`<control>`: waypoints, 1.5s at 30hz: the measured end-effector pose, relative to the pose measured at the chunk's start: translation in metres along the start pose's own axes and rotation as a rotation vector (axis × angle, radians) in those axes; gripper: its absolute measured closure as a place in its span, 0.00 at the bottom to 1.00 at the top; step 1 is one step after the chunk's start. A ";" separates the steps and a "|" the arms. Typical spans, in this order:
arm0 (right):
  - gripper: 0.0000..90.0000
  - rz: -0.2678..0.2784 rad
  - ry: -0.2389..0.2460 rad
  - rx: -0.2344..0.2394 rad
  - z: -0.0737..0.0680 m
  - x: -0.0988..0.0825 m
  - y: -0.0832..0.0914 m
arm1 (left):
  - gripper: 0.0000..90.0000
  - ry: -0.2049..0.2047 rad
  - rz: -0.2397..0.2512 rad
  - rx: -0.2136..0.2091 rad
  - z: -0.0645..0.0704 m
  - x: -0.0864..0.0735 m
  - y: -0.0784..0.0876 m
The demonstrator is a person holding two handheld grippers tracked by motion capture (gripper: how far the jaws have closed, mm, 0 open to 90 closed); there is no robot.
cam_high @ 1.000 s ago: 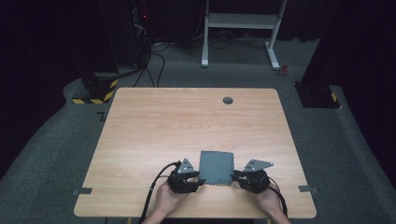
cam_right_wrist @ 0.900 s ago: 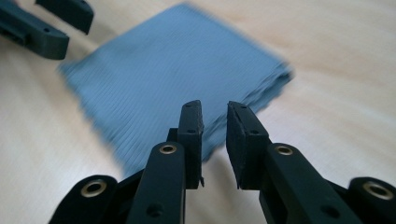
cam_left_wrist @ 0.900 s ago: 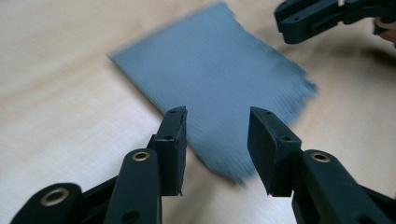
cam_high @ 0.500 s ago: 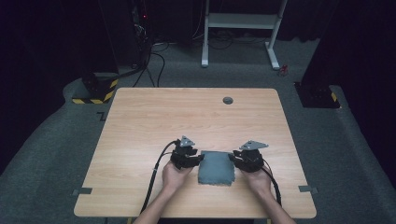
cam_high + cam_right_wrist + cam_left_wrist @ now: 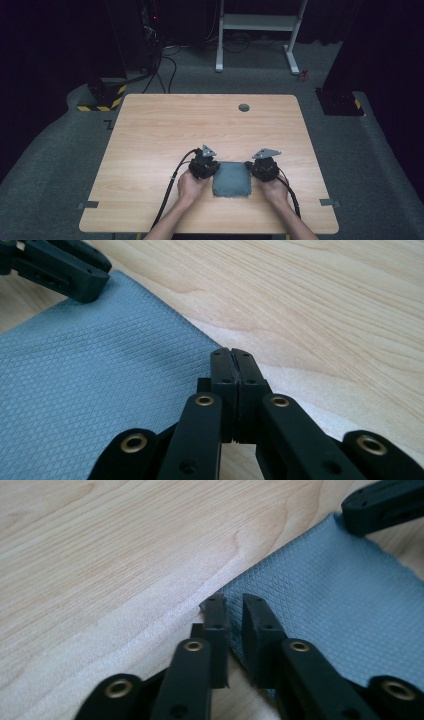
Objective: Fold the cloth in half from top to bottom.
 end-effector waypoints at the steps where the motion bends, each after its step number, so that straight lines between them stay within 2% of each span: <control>1: 1.00 -0.001 -0.002 -0.004 0.002 0.001 0.000 | 0.95 -0.006 -0.002 0.008 0.000 0.001 0.000; 7: 1.00 -0.011 0.000 -0.027 0.007 0.006 -0.004 | 0.98 -0.035 0.005 0.056 0.000 0.007 -0.006; 10: 0.99 -0.021 0.001 -0.038 0.008 0.007 -0.007 | 0.98 -0.025 0.013 0.058 -0.001 0.008 -0.006; 12: 0.98 -0.023 -0.002 -0.036 0.009 0.007 -0.008 | 0.91 -0.017 0.032 0.063 -0.002 0.009 -0.003; 14: 0.95 -0.008 -0.009 -0.043 0.009 0.008 -0.005 | 0.84 -0.007 0.055 0.037 -0.002 0.011 0.000; 16: 0.93 0.017 -0.019 -0.029 0.007 0.011 -0.002 | 0.78 -0.013 0.073 0.029 -0.001 0.013 0.001; 19: 0.93 0.040 -0.004 0.004 0.001 0.016 -0.003 | 0.75 -0.035 0.046 0.037 0.001 0.015 -0.006; 23: 0.94 0.019 0.008 0.031 -0.006 0.020 -0.015 | 0.73 -0.027 0.026 0.043 -0.002 0.016 -0.015; 25: 0.96 -0.008 -0.002 0.021 -0.002 0.017 -0.022 | 0.72 -0.028 0.022 0.050 -0.004 0.016 -0.017; 26: 0.96 0.003 -0.008 0.026 0.001 0.016 -0.022 | 0.71 -0.022 0.024 0.048 -0.006 0.016 -0.018; 28: 0.97 0.000 -0.003 -0.012 0.007 0.015 -0.020 | 0.69 -0.022 0.024 0.050 -0.009 0.017 -0.019; 29: 0.97 -0.002 -0.011 -0.013 0.009 0.014 -0.019 | 0.69 -0.028 0.028 0.063 -0.010 0.017 -0.019; 31: 0.96 -0.008 -0.010 -0.036 0.015 0.013 -0.018 | 0.68 -0.003 0.034 0.057 -0.013 0.017 -0.020; 34: 0.93 -0.012 -0.031 -0.032 0.019 0.013 -0.017 | 0.63 0.030 0.026 0.051 -0.015 0.017 -0.019; 35: 0.93 -0.012 -0.025 -0.037 0.018 0.013 -0.017 | 0.61 0.023 0.024 0.054 -0.016 0.017 -0.018; 39: 0.88 0.024 -0.024 -0.019 0.011 0.012 -0.009 | 0.55 0.013 0.041 0.001 -0.006 0.011 -0.004; 42: 0.86 0.042 -0.014 0.004 0.002 0.008 -0.001 | 0.53 -0.020 0.041 -0.033 0.005 0.002 0.007; 45: 0.84 0.042 0.009 0.047 -0.010 -0.001 0.008 | 0.52 -0.048 0.032 -0.060 0.014 -0.009 0.014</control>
Point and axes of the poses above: each handheld gripper's, and its own axes: y roughly backward along the jaws, x roughly out of its top, z roughly to its right, the point moved 3 cm from there along -y, roughly forward along the jaws, and after that the axes turned 1 degree about -z, right-handed, at the moved point
